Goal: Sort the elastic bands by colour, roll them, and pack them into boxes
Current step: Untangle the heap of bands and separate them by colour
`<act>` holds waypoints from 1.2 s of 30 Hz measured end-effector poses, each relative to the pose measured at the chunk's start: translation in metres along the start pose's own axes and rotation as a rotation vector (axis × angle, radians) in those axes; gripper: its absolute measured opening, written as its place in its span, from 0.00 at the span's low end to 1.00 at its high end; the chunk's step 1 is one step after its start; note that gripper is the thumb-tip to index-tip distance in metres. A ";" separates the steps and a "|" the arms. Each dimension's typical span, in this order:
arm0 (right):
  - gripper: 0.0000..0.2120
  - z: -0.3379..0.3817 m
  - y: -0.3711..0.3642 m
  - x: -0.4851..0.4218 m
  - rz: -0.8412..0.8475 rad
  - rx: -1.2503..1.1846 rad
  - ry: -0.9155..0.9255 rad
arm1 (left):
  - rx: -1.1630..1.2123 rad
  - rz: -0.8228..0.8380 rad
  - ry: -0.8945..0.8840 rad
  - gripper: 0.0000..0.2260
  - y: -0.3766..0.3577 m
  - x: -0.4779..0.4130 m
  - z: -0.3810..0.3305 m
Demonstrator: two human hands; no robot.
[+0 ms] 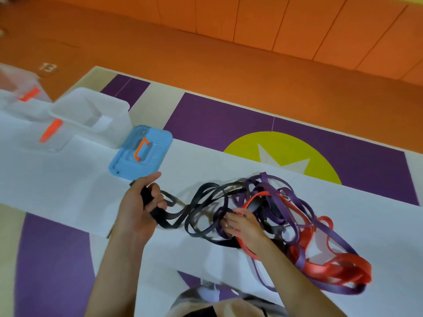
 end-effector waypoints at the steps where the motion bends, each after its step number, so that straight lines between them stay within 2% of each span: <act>1: 0.14 0.002 0.000 -0.001 0.035 0.131 -0.028 | -0.007 -0.019 -0.005 0.05 0.004 -0.003 0.003; 3: 0.11 0.006 0.001 -0.002 0.098 0.483 -0.073 | -0.004 -0.042 -0.007 0.07 0.013 -0.007 0.010; 5: 0.08 0.009 0.000 -0.006 0.088 0.760 0.002 | 0.015 -0.047 0.002 0.07 0.024 -0.010 0.014; 10: 0.10 0.036 -0.026 -0.027 -0.098 1.121 0.653 | -0.030 -0.095 -0.021 0.11 0.053 -0.007 0.023; 12: 0.17 0.048 -0.047 -0.042 -0.061 1.250 0.862 | -0.027 -0.137 -0.037 0.13 0.059 -0.003 0.025; 13: 0.23 0.052 -0.058 -0.049 -0.018 1.338 0.891 | -0.021 -0.158 -0.049 0.12 0.060 -0.001 0.026; 16: 0.42 0.064 -0.079 -0.068 0.049 1.649 0.740 | -0.037 -0.217 -0.079 0.08 0.065 0.004 0.029; 18: 0.45 0.065 -0.079 -0.081 0.065 1.791 0.596 | -0.032 -0.227 -0.091 0.09 0.067 0.005 0.033; 20: 0.38 0.066 -0.073 -0.089 0.116 1.825 0.501 | -0.017 -0.236 -0.088 0.11 0.070 0.005 0.038; 23: 0.12 0.068 -0.058 -0.087 0.173 1.665 0.582 | -0.009 -0.253 -0.081 0.11 0.072 0.001 0.047; 25: 0.15 0.068 -0.043 -0.079 0.220 1.756 0.698 | 0.006 -0.282 -0.084 0.10 0.071 -0.003 0.051; 27: 0.15 0.063 -0.023 -0.074 0.235 1.808 0.786 | 0.046 -0.314 -0.091 0.10 0.068 -0.006 0.051; 30: 0.10 0.057 -0.004 -0.073 0.160 1.630 0.715 | 0.113 -0.338 -0.109 0.14 0.065 -0.008 0.048; 31: 0.17 0.058 -0.004 -0.075 0.161 1.651 0.682 | 0.124 -0.341 -0.114 0.14 0.064 -0.009 0.046; 33: 0.41 0.058 -0.010 -0.080 0.219 1.827 0.620 | 0.127 -0.349 -0.114 0.12 0.066 -0.008 0.045; 34: 0.48 0.056 -0.015 -0.081 0.231 1.951 0.630 | 0.117 -0.351 -0.116 0.10 0.068 -0.007 0.045; 36: 0.52 0.053 -0.028 -0.088 0.240 2.118 0.731 | 0.094 -0.352 -0.125 0.09 0.072 -0.005 0.045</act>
Point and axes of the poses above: each hand's wrist, its own x-axis away from the middle knuckle, its own y-axis out of the back of the hand, z = x × y, the point moved 1 cm from there along -x, towards the middle knuckle, and after that the axes turned 4 degrees about -z, right-handed, at the moved point
